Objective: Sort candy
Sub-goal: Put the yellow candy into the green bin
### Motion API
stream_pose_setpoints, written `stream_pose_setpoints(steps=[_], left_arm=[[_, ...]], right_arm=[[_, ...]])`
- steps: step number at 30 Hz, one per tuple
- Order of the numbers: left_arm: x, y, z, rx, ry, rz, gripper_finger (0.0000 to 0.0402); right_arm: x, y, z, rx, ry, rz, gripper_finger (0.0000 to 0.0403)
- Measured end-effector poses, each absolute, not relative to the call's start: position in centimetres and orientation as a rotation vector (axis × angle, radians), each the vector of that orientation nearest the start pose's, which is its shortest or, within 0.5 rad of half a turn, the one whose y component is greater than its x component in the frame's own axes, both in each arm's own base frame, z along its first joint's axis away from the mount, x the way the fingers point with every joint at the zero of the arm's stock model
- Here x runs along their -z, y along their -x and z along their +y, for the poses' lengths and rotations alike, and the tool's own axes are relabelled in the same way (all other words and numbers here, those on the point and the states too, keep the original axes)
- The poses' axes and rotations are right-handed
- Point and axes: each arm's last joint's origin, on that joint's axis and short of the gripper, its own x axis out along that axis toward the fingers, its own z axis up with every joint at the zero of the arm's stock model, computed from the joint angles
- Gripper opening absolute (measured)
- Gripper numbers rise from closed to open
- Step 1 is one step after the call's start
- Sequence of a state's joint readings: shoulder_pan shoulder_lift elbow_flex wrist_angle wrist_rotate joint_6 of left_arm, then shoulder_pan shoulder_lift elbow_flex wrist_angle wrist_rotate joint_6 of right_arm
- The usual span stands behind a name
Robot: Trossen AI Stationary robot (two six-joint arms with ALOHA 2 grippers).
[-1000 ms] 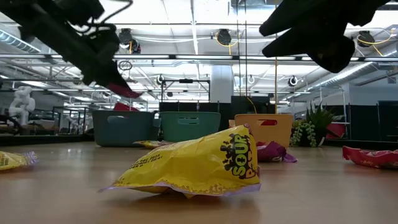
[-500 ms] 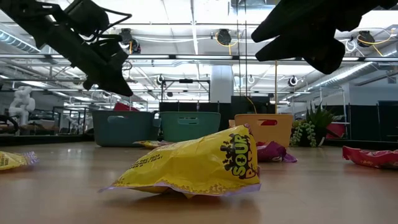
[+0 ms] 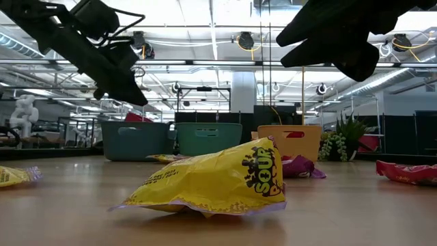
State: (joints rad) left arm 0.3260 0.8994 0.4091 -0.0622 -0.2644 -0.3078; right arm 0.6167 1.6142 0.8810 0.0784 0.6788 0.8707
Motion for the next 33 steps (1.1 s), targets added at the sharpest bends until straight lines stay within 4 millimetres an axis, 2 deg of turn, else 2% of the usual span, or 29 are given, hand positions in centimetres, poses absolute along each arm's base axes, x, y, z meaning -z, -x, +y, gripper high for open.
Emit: stream_pose_setpoints(steps=[9,18,25,33], left_arm=[[-20.7,-17.8,6.0,-0.380,0.346,0.384,0.0075],[-21.1,-18.0,5.7,-0.319,0.400,0.345,0.0075],[-21.1,-18.6,3.2,-0.191,0.366,0.370,0.0075],[-21.1,-18.8,-1.7,-0.154,0.306,0.370,0.0075]], right_arm=[[-19.4,-27.6,17.4,0.272,-0.468,0.440,0.0139],[-19.4,-27.6,17.4,0.268,-0.471,0.440,0.0139],[-19.4,-27.6,17.4,0.267,-0.467,0.440,0.0139],[-19.4,-27.6,17.4,0.267,-0.467,0.440,0.0139]])
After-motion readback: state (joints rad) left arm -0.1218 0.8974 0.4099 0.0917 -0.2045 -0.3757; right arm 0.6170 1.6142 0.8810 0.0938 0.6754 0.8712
